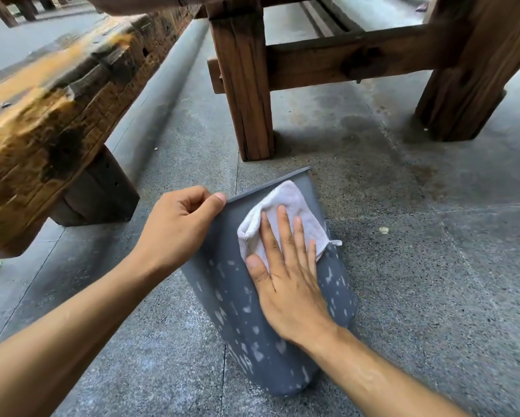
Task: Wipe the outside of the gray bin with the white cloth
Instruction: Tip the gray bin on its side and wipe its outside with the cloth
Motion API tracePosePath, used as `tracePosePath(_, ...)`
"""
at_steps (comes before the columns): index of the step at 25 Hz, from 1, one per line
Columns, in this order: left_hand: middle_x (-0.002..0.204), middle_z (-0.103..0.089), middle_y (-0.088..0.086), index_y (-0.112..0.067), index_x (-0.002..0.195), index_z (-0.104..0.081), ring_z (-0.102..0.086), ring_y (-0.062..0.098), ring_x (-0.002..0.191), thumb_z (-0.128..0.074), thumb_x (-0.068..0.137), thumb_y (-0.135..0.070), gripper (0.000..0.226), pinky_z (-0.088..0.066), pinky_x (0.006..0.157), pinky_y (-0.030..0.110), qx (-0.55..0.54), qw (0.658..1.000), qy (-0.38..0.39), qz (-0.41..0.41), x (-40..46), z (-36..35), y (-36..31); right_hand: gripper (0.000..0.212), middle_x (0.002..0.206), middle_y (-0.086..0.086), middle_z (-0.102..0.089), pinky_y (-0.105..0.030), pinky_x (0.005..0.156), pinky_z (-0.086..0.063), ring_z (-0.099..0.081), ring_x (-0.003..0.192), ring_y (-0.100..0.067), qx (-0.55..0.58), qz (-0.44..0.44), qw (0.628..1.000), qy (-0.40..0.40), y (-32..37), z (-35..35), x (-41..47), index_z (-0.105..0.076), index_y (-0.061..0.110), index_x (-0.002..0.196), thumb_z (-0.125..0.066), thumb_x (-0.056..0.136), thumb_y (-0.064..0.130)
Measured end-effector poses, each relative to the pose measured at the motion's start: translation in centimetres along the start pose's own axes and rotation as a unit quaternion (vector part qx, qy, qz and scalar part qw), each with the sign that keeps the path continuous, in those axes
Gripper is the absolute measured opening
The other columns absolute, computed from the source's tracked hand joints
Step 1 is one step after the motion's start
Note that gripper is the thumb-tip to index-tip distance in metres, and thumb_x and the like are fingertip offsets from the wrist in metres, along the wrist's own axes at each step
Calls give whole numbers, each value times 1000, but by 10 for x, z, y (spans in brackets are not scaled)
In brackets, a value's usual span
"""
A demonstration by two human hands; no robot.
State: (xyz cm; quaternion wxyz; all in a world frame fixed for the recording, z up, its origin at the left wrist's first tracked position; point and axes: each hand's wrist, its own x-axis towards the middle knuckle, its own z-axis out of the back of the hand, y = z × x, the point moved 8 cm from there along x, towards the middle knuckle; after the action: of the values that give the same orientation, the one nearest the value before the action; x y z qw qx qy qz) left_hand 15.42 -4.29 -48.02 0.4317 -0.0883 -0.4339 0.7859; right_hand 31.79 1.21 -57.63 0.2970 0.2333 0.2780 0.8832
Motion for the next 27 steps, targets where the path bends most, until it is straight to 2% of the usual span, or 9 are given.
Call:
tracePosePath(3, 46, -30, -9, -4, 65, -45, -27, 7, 44, -58, 95, -46, 54, -25, 46, 29, 61, 998, 9, -7, -2, 1, 1, 62, 165, 11, 26, -58, 123, 1, 26, 152, -17, -13, -22, 1000, 9, -23, -10, -24, 19, 38, 156, -7, 103, 59)
tracePosePath(7, 45, -37, -6, -8, 66, -48, -33, 12, 44, -54, 96, -48, 50, -31, 50, 32, 152, 988, 28, -12, -3, -1, -2, 61, 166, 11, 24, -57, 124, 0, 23, 153, -18, -17, -53, 998, 11, -49, -17, -52, 17, 38, 156, -5, 103, 59)
tracePosePath(13, 55, -51, 4, -11, 78, -60, -51, 19, 57, -49, 93, -41, 35, -43, 59, 30, 187, 982, 36, -15, -2, 0, -4, 61, 167, 11, 22, -56, 123, 0, 22, 153, -20, -26, -111, 993, 3, -83, -27, -94, 12, 40, 157, -7, 103, 60)
tracePosePath(16, 62, -58, 7, -16, 84, -64, -56, 17, 64, -45, 87, -41, 32, -44, 64, 28, 174, 983, 53, -3, -2, -1, -4, 62, 168, 15, 14, -51, 123, -2, 19, 154, -17, 18, -133, 991, -20, -98, -28, -109, 4, 42, 158, -12, 102, 62)
tracePosePath(18, 64, -58, 8, -16, 84, -63, -55, 18, 65, -44, 85, -40, 31, -44, 65, 29, 170, 983, 65, 5, 0, -1, -2, 63, 168, 17, 5, -44, 123, -5, 12, 155, -15, 82, -151, 984, -45, -106, -27, -115, -9, 42, 158, -24, 100, 63)
tracePosePath(20, 60, -55, 4, -13, 79, -60, -53, 21, 64, -43, 85, -36, 29, -44, 65, 31, 178, 981, 76, 4, 3, -3, -1, 58, 165, 14, -8, -28, 123, -11, -3, 154, -9, 141, -165, 973, -82, -113, -23, -117, -24, 49, 151, -41, 97, 61)
tracePosePath(23, 50, -38, -3, -10, 68, -43, -37, 16, 53, -41, 86, -31, 27, -37, 57, 34, 184, 979, 93, -1, 5, -4, -1, 56, 148, 14, -25, 2, 105, -20, -28, 136, 13, 208, -211, 946, -133, -126, -19, -118, -37, 55, 139, -59, 87, 50)
tracePosePath(25, 49, -33, -5, -10, 69, -37, -31, 11, 49, -41, 87, -28, 26, -32, 55, 34, 184, 978, 95, -3, 5, -4, -1, 59, 141, 7, -34, -1, 97, -29, -43, 120, 7, 230, -282, 921, -140, -146, -21, -122, -41, 44, 141, -66, 87, 40)
tracePosePath(27, 49, -32, -6, -11, 67, -35, -29, 11, 47, -41, 88, -26, 26, -30, 54, 34, 182, 979, 95, -2, 4, -2, -1, 67, 143, 0, -43, -22, 105, -38, -48, 121, -7, 277, -364, 882, -114, -171, -26, -126, -40, 29, 147, -72, 89, 35)
